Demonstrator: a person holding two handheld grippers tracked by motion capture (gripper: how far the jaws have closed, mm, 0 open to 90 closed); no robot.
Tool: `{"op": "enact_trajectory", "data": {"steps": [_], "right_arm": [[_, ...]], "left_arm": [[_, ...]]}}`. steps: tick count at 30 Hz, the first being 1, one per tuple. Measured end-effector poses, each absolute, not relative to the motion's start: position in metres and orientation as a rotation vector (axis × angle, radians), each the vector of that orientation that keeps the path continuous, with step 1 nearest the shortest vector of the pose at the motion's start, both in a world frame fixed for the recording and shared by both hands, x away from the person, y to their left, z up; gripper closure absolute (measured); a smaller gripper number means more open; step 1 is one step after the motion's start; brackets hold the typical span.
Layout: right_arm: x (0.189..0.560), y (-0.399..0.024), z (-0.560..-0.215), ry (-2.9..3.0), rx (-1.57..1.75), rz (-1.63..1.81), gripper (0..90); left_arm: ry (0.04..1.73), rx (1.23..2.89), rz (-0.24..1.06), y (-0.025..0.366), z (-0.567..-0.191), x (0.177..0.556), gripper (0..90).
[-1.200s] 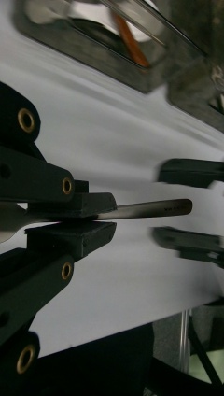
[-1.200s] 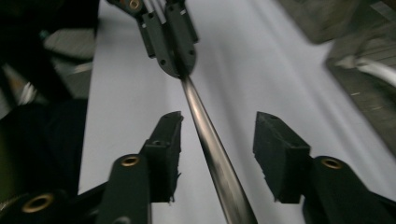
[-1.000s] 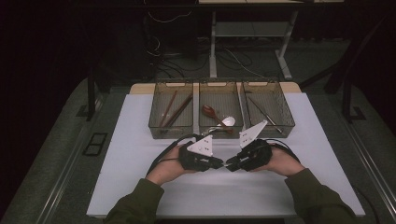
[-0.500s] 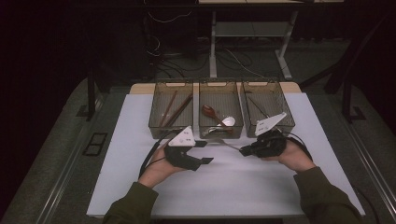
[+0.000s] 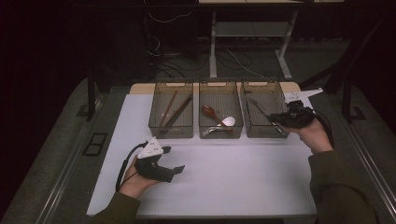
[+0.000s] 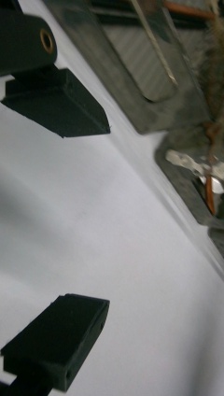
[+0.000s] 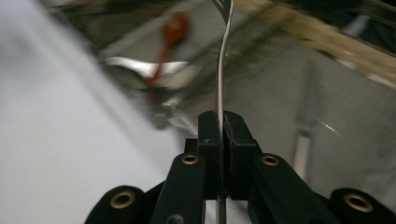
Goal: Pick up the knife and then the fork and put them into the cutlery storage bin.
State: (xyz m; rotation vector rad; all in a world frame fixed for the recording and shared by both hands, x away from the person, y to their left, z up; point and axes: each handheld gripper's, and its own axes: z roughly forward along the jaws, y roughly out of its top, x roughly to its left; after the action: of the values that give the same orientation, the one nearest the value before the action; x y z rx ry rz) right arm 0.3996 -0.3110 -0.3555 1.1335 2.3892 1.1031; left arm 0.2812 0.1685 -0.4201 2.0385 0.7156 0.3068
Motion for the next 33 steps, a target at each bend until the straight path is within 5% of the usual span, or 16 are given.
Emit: {"op": "enact_trajectory", "data": {"steps": [12,17,21,33], "right_arm": [[0.446,-0.316,-0.383,2.324,1.369,0.943,85.4],[0.446,-0.313,-0.385,2.259,1.370,0.995,57.5],[0.431,-0.314,-0.379,2.220,1.339,1.087,44.0],[0.356,-0.312,-0.378,2.155,1.212,1.254,18.9]], "left_arm": [[0.746,2.071,0.275,0.182,-0.435,0.271,0.0],[0.748,2.082,0.281,0.184,-0.437,0.272,0.0],[0.750,2.073,0.281,0.186,-0.437,0.272,0.0],[0.739,2.083,0.261,0.181,-0.439,0.270,0.0]]}}
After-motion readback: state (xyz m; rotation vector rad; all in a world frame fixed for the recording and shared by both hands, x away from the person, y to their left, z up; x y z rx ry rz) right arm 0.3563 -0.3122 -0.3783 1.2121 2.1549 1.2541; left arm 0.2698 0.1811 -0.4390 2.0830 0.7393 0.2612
